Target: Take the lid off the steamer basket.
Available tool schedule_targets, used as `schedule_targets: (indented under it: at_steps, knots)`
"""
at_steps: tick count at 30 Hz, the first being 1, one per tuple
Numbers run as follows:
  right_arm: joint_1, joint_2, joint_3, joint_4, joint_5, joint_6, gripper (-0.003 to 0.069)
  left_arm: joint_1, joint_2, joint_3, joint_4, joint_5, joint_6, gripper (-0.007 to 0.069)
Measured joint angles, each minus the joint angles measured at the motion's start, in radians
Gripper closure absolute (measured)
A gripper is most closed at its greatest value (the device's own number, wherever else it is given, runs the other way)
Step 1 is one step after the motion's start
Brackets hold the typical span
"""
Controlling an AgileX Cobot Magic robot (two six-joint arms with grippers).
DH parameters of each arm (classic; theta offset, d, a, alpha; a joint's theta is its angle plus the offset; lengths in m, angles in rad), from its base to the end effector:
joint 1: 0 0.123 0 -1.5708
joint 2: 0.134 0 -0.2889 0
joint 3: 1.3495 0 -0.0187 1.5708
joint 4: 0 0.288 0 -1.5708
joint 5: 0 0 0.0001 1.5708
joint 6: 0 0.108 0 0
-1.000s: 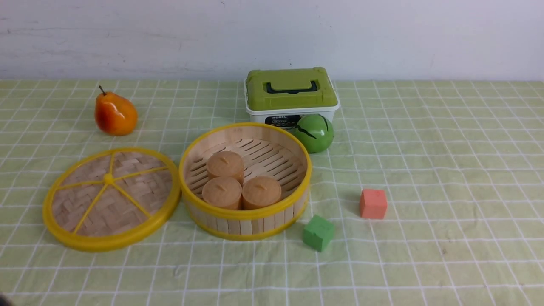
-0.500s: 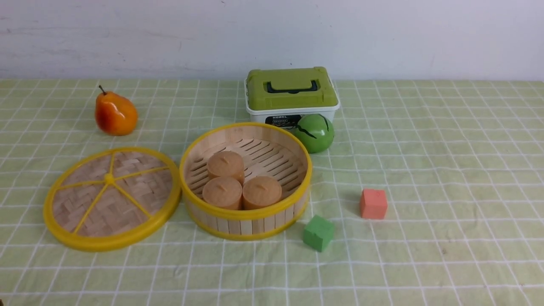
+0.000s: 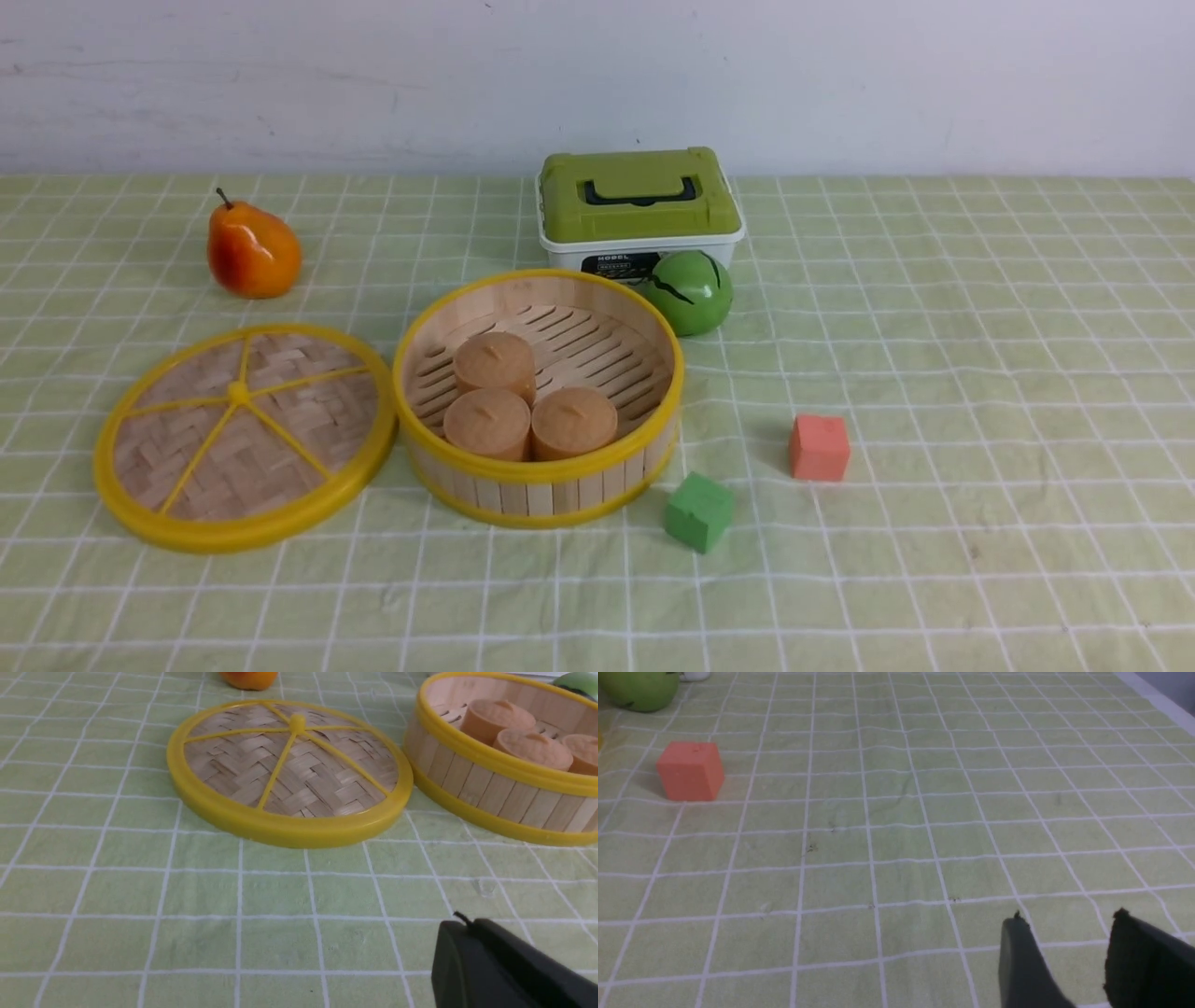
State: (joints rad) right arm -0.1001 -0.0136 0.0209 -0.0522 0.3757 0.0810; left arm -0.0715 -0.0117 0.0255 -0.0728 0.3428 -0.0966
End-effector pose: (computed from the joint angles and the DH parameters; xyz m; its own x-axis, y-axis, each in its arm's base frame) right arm 0.1013 -0.0123 0.1678 -0.2855 0.0613 -0.9564 0.1275 0.9915 0.0255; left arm 0.1027 -0.0100 0.1693 -0.2766 -0.1450 -0.9500 0.0501 0.9850 -0.1649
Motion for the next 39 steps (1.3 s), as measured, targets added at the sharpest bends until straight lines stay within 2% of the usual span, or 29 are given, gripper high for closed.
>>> schedule_targets:
  at_steps: [6, 16, 39]
  knots:
    - [0.000, 0.000, 0.000, 0.000, 0.000, 0.000, 0.0418, 0.000, 0.000, 0.004, 0.033, 0.049, -0.020, 0.0637]
    - [0.000, 0.000, 0.000, 0.000, 0.000, 0.000, 0.0418, 0.000, 0.000, 0.004, 0.039, 0.052, 0.019, 0.0637]
    - [0.000, 0.000, 0.000, 0.000, 0.000, 0.000, 0.0418, 0.000, 0.000, 0.004, 0.039, 0.054, 0.022, 0.0637]
